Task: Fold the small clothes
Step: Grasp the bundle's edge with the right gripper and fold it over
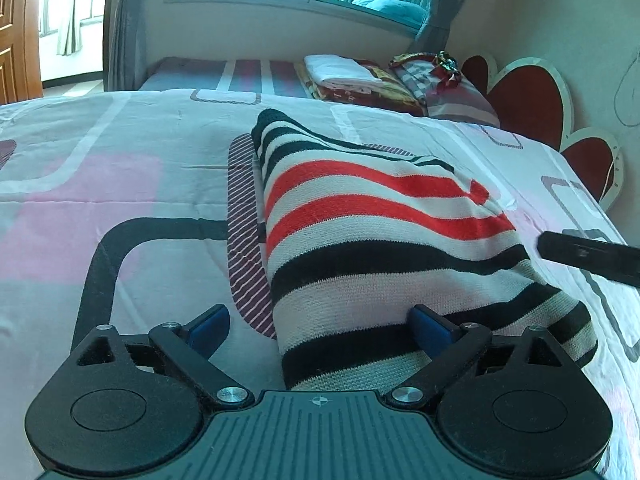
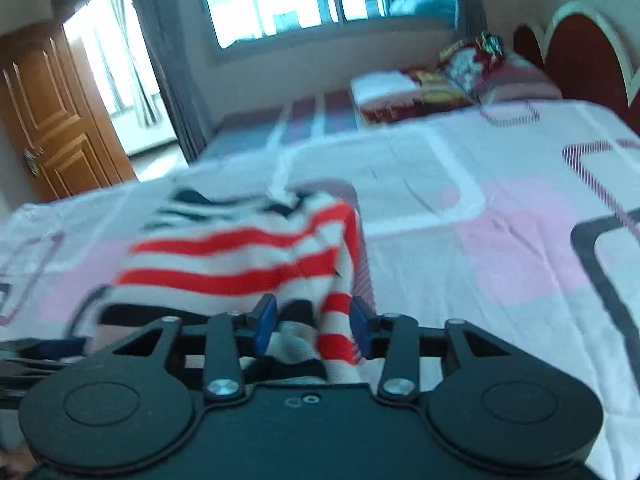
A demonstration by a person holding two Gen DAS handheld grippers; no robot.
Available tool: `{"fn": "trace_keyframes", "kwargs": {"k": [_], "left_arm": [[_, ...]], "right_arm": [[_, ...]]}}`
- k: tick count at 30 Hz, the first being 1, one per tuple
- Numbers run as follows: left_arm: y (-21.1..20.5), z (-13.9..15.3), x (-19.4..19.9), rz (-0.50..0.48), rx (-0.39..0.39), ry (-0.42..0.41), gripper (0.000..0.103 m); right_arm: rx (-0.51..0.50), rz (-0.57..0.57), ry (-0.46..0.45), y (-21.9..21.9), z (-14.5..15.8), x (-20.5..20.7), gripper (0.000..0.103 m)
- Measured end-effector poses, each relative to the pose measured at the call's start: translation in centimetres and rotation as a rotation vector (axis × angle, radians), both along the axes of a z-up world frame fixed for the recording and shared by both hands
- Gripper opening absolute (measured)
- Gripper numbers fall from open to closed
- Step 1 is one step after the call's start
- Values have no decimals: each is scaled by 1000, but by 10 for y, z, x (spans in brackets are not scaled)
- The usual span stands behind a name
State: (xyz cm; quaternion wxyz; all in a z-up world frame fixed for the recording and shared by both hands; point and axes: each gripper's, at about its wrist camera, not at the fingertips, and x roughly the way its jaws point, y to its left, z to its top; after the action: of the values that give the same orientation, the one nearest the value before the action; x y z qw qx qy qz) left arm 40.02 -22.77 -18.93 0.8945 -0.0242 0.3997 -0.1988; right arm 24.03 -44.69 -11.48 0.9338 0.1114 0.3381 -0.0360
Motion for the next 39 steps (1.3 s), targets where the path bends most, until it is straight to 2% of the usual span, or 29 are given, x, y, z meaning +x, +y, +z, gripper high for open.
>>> {"fn": "trace_keyframes", "kwargs": {"k": [4, 8, 10, 12, 13, 16, 19, 25, 29, 30, 31, 34, 39], "left_arm": [[-1, -2, -2, -16, 10, -9, 96], [1, -8, 0, -41, 20, 11, 97], [3, -11, 1, -46, 29, 18, 101], [5, -12, 1, -43, 33, 21, 102], [5, -9, 0, -37, 32, 28, 102], [7, 7, -4, -34, 20, -9, 102], [7, 27, -2, -41, 0, -45, 102], [2, 57, 29, -31, -8, -61, 102], [-8, 56, 55, -4, -10, -41, 100], [-10, 52, 62, 6, -12, -27, 93], [-12, 48, 70, 14, -13, -5, 91], [-21, 35, 88, 30, -10, 27, 88], [-36, 10, 113, 40, 21, 50, 82]], "right_arm": [[-110, 62, -40, 28, 13, -20, 34], [-147, 81, 56, 38, -13, -24, 30], [-128, 44, 109, 30, -33, -30, 32], [-59, 5, 99, 21, -44, -39, 32], [-63, 5, 102, 22, -44, -40, 33], [-78, 24, 121, 23, -33, -34, 33], [-33, 25, 64, 18, -9, -31, 33], [-63, 68, 26, 12, 34, -1, 33], [-129, 104, 24, 8, 49, 33, 33], [-132, 107, 23, 8, 48, 41, 32], [-127, 106, 28, 6, 43, 51, 30], [-103, 115, 62, 7, 22, 75, 25], [-130, 162, 56, 14, 10, 106, 25]]}}
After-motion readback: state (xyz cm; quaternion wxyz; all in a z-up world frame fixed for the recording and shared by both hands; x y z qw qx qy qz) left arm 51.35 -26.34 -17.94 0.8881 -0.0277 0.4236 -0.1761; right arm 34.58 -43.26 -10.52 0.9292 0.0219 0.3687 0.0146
